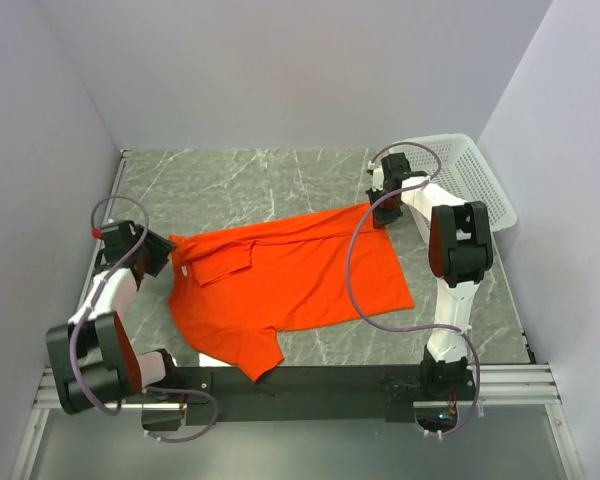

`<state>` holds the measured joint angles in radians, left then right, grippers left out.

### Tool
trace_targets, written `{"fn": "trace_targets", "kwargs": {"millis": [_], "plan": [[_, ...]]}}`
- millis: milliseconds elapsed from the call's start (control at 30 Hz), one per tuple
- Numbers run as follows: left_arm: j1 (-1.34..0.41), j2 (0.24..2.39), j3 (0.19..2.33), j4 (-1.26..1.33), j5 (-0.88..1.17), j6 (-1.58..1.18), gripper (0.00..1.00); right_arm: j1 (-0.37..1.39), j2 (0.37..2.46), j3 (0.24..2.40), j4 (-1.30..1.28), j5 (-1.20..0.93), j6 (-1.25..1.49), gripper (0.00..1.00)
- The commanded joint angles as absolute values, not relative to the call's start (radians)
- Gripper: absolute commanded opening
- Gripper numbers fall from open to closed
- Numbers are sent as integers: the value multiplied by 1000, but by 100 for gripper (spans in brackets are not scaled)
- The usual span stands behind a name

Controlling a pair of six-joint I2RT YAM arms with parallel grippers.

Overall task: Fold and stack the t-shirts
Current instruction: Fold the tshirt

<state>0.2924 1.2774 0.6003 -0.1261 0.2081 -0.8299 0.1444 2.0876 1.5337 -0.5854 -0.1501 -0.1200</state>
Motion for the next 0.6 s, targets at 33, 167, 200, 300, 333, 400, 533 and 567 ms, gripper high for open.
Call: {"fn": "trace_targets", "kwargs": {"millis": [33, 167, 200, 300, 333, 400, 533, 567], "plan": [[304, 1166, 615, -89, 186, -790, 58, 150, 2095, 1577, -592, -143, -118, 18], [308, 1232, 673, -80, 219, -770, 57, 152, 2095, 1577, -592, -144, -118, 18], [308, 1279, 684, -80, 228, -767, 55, 150, 2095, 1577, -591, -144, -118, 18], [308, 1385, 739, -87, 255, -756, 51, 150, 2089, 1577, -592, -146, -117, 18], [308, 1409, 761, -86, 265, -747, 50, 150, 2091, 1577, -591, -146, -115, 18], [308, 1468, 781, -80, 278, -742, 48, 152, 2092, 1577, -591, -146, -118, 18], [308, 1531, 830, -81, 282, -730, 45, 150, 2095, 1577, -592, -146, -118, 18], [308, 1551, 839, -86, 273, -729, 45, 150, 2098, 1577, -591, -146, -118, 18]]}}
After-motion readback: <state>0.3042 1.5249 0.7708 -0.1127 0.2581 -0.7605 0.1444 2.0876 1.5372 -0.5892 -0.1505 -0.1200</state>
